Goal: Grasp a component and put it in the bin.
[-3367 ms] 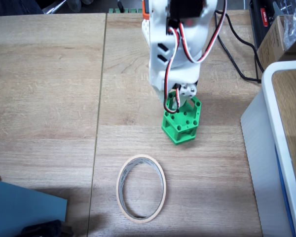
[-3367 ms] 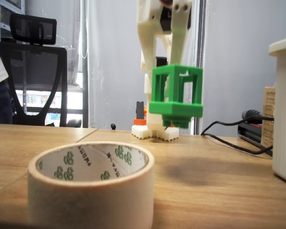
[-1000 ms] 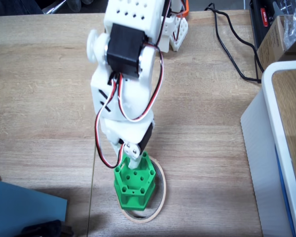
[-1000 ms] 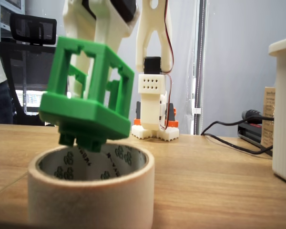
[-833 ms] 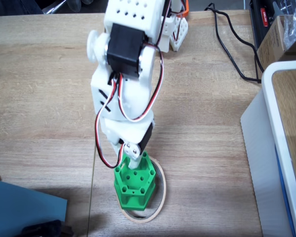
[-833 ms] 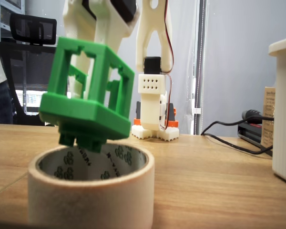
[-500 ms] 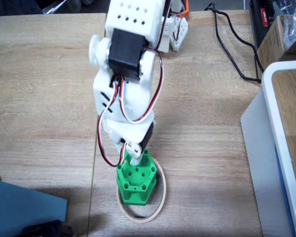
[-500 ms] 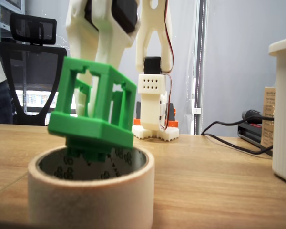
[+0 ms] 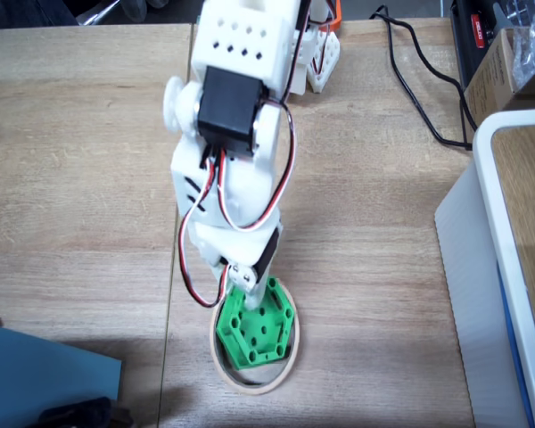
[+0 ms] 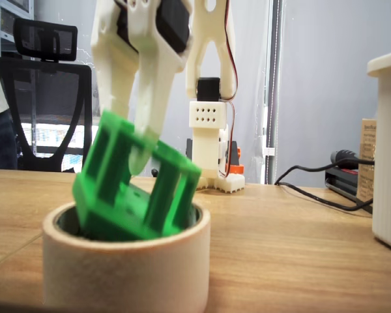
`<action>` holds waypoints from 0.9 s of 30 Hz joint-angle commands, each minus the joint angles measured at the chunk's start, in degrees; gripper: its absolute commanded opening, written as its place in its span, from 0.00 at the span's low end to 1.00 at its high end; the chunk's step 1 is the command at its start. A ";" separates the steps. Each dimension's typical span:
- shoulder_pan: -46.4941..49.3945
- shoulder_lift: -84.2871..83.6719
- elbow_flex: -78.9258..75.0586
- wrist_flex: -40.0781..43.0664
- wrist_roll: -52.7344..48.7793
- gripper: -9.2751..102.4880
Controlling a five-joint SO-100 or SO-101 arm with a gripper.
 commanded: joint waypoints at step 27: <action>0.09 18.28 -0.18 0.53 0.53 0.23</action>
